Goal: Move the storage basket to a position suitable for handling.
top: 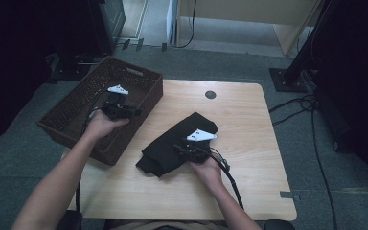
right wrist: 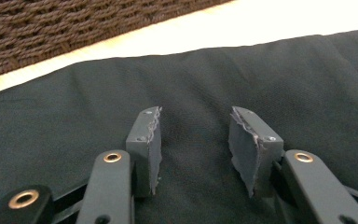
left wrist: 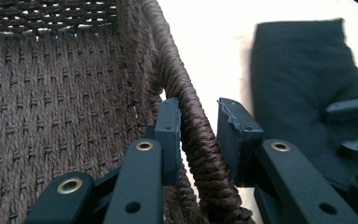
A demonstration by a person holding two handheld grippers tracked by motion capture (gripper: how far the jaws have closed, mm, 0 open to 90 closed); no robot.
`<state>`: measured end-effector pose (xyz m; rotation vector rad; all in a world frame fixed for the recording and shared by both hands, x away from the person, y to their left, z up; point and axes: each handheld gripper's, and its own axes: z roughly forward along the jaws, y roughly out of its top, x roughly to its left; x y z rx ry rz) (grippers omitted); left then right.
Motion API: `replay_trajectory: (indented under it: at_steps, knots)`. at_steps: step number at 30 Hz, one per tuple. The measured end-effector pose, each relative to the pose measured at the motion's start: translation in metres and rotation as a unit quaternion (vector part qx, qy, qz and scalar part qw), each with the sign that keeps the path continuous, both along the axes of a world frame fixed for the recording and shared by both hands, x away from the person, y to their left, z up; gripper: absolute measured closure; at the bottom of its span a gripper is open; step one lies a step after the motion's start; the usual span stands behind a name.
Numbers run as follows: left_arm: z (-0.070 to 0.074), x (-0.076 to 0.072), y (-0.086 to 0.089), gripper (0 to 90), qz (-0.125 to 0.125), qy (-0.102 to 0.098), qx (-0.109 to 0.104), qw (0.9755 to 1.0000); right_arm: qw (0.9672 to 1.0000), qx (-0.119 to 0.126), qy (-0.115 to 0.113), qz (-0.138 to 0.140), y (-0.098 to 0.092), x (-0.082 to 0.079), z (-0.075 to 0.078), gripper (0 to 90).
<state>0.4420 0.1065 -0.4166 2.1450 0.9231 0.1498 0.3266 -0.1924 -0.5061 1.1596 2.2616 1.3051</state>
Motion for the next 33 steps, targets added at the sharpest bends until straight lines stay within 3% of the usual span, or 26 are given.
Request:
replay_trajectory:
  at_steps: [7, 14, 18, 23, 26, 33]
  knots:
    - [0.003, -0.013, -0.005, 70.6, -0.009, -0.009, -0.01, 0.9999, 1.0, 0.007, 0.0, 0.003, -0.002, -0.003, -0.001, 54.6]
    - [0.005, -0.014, -0.009, 62.7, -0.008, 0.003, -0.01, 0.9999, 1.0, 0.005, 0.002, 0.004, -0.003, -0.002, 0.001, 54.3]
    - [0.029, -0.02, -0.014, 59.8, -0.008, -0.026, -0.009, 0.9996, 0.9996, 0.013, 0.024, 0.004, -0.009, -0.003, 0.012, 53.2]
    - [0.053, -0.029, -0.031, 52.0, -0.02, -0.041, -0.001, 0.999, 0.9998, 0.008, 0.013, -0.01, -0.021, -0.008, 0.024, 53.1]
    - [0.051, -0.033, -0.046, 49.5, -0.035, -0.037, 0.005, 0.9987, 0.9996, 0.007, 0.019, -0.018, -0.028, -0.009, 0.021, 53.1]
    - [0.022, -0.04, -0.082, 43.2, -0.054, -0.008, -0.001, 0.9985, 0.9992, -0.006, 0.028, -0.027, -0.03, -0.014, 0.01, 53.6]
